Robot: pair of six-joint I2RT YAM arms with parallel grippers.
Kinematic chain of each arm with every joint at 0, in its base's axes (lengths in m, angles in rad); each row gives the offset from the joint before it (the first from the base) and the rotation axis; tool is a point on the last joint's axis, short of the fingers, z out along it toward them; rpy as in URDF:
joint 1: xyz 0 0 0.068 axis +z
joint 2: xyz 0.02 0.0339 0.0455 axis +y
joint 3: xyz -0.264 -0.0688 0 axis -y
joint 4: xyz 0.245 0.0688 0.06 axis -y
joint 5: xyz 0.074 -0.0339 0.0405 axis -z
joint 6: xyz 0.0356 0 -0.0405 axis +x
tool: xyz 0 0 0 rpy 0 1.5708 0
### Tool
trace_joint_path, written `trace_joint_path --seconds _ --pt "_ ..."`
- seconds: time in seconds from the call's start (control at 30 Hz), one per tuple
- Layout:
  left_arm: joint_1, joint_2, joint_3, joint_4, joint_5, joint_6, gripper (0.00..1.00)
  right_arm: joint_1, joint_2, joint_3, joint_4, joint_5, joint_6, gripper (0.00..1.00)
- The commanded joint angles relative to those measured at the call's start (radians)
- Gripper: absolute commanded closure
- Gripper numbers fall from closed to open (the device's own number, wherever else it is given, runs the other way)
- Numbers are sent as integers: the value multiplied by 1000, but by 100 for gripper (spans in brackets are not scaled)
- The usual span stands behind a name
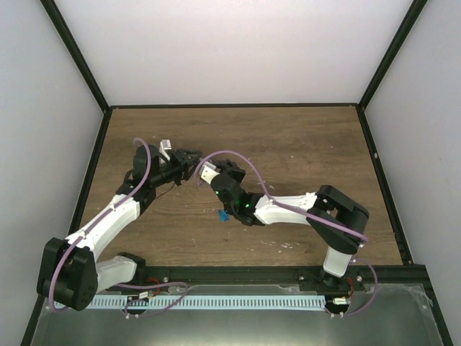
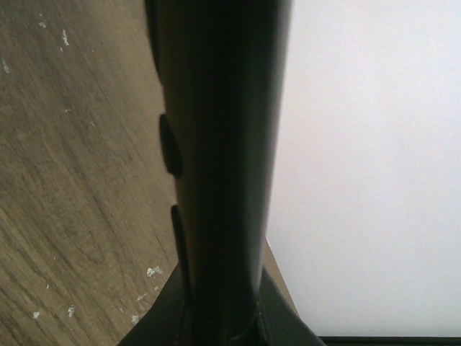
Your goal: Load the batteries into the remote control
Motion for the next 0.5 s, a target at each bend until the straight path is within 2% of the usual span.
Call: trace_joint_path --seconds 0.0,0.23,0.47 --pt "-6 0 20 -24 -19 25 60 11 12 -13 94 32 -43 99" --pt "-6 -15 68 -139 -67 110 68 15 10 -42 137 25 -78 99" --pt "-7 -16 63 -148 -82 115 72 22 12 -53 166 24 -99 99"
